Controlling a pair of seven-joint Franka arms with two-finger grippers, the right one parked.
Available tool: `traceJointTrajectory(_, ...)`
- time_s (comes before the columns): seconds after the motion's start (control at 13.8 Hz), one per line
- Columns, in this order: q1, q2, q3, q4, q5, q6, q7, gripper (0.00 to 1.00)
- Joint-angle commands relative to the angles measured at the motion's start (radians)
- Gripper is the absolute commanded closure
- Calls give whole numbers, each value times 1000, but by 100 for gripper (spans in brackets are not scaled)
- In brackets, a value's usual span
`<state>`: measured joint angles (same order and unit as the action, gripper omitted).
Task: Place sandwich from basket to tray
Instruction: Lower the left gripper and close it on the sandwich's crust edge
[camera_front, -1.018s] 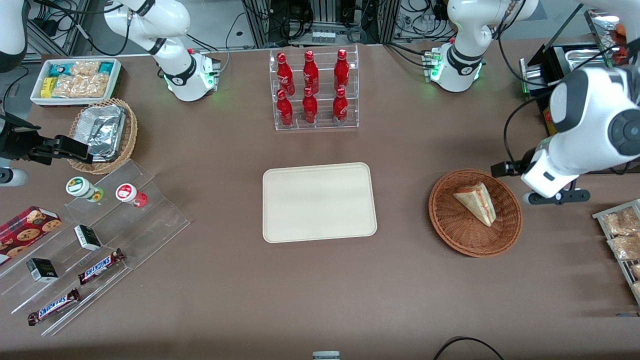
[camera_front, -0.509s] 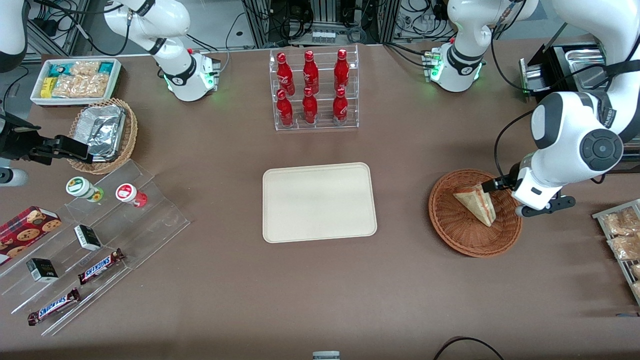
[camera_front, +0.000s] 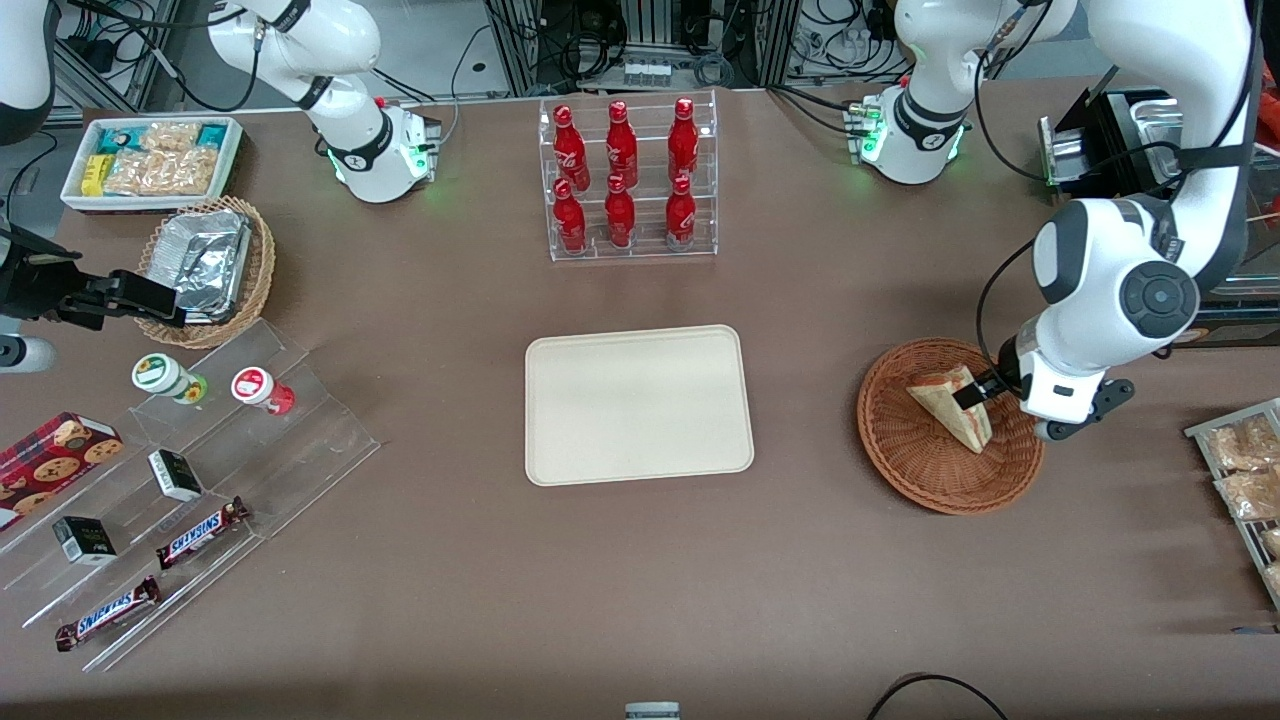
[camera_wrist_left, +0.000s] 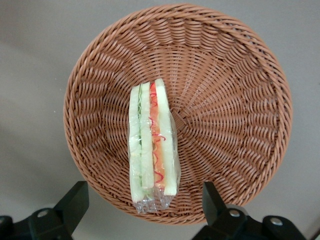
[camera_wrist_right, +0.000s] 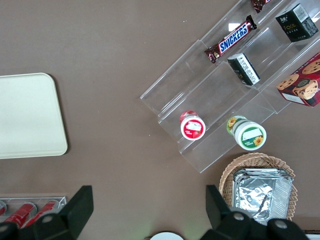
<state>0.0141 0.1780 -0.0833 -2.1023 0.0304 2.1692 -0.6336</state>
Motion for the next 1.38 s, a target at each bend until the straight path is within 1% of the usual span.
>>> traceJointTrajectory(0.0, -2, -28, -3, -66, -4, 67, -78, 0)
traceJointTrajectory(0.15, -3, -23, -3, -108, -4, 148, -130, 0)
traceJointTrajectory(0.51, -16, 4, -7, -120, -4, 184, -178, 0)
traceJointTrajectory(0.8, -19, 26, -7, -162, -4, 264, -183, 0)
traceJointTrajectory(1.09, -19, 47, -6, -163, -3, 268, -183, 0)
traceJointTrajectory(1.16, -19, 50, -7, -165, -3, 271, -184, 12)
traceJointTrajectory(1.24, -19, 49, -6, -168, -3, 271, -184, 49)
traceJointTrajectory(1.31, -19, 44, -6, -169, -1, 268, -181, 88)
